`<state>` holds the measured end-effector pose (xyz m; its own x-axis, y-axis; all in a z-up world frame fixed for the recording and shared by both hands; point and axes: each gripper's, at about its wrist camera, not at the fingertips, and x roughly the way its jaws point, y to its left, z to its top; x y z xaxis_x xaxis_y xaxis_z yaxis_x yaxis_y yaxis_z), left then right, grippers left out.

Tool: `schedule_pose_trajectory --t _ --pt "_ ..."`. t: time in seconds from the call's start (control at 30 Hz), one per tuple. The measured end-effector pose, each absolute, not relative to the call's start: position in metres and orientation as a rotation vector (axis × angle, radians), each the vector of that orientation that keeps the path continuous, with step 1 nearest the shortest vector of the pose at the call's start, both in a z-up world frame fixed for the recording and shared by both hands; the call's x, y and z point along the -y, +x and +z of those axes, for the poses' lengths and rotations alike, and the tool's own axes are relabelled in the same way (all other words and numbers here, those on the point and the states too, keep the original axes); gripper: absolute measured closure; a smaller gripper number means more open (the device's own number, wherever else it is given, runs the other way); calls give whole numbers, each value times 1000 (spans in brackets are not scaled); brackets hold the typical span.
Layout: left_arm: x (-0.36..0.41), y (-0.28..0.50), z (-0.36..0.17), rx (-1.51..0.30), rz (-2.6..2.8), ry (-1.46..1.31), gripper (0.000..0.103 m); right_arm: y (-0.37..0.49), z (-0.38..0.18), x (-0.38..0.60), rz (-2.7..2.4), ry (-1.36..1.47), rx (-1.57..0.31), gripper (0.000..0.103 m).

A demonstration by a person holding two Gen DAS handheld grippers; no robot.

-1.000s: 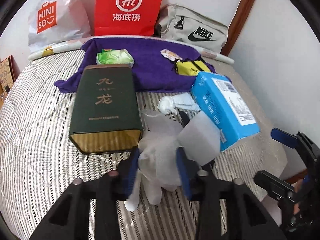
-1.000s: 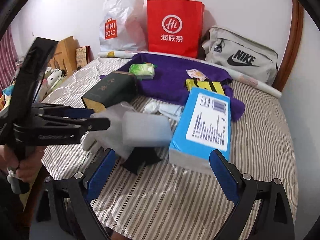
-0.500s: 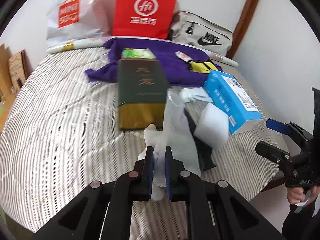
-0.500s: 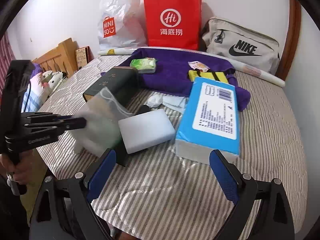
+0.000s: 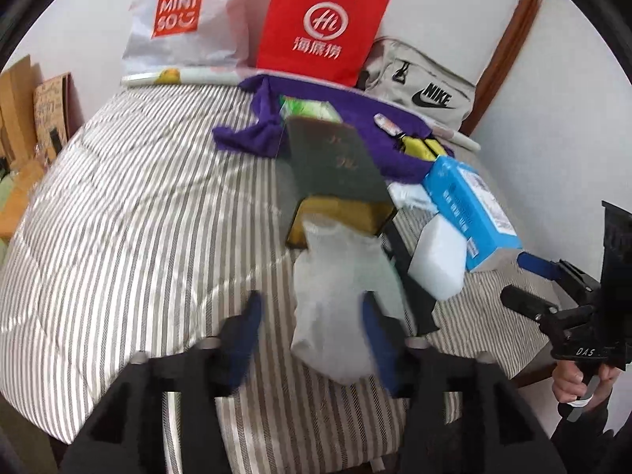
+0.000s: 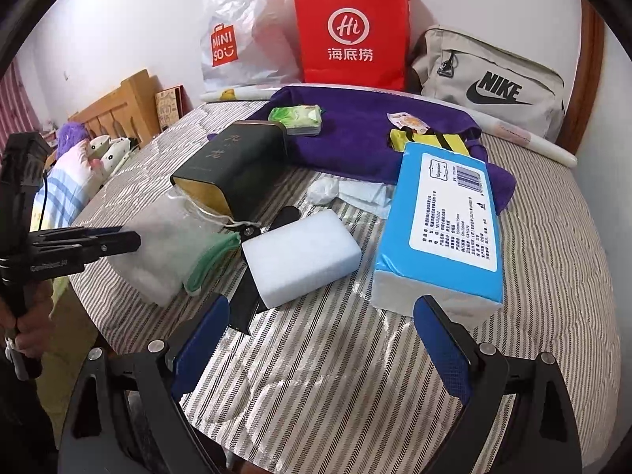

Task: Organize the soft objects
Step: 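Grasp the white mesh drawstring bag with the left gripper while the right grasps the white sponge block, then lift the mesh bag with the left gripper while the right lifts the sponge block toward the towel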

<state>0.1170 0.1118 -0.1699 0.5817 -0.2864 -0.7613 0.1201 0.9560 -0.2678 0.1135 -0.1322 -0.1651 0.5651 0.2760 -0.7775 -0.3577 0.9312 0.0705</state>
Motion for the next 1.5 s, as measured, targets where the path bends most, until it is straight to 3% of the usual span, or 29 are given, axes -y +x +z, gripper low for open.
schedule_pose_trajectory --t 0.43,0.5,0.6,0.63,1.07,1.5 --pt "-62 159 -182 -937 -239 -22 45 121 -164 122 386 -83 -873 9" --pt "-59 157 -184 -925 -239 6 70 122 -165 119 390 -79 -865 9" --pt "-63 151 -183 -913 -263 -3 89 126 -168 112 394 -90 -864 9" --pt "-67 148 -181 -904 -269 -21 90 127 -170 109 396 -96 -867 9" --pt "-104 134 -172 -863 -273 -128 92 118 -178 71 264 -214 -844 12" --pt "-114 130 -186 -885 -314 -161 92 151 -207 69 81 -76 -894 12"
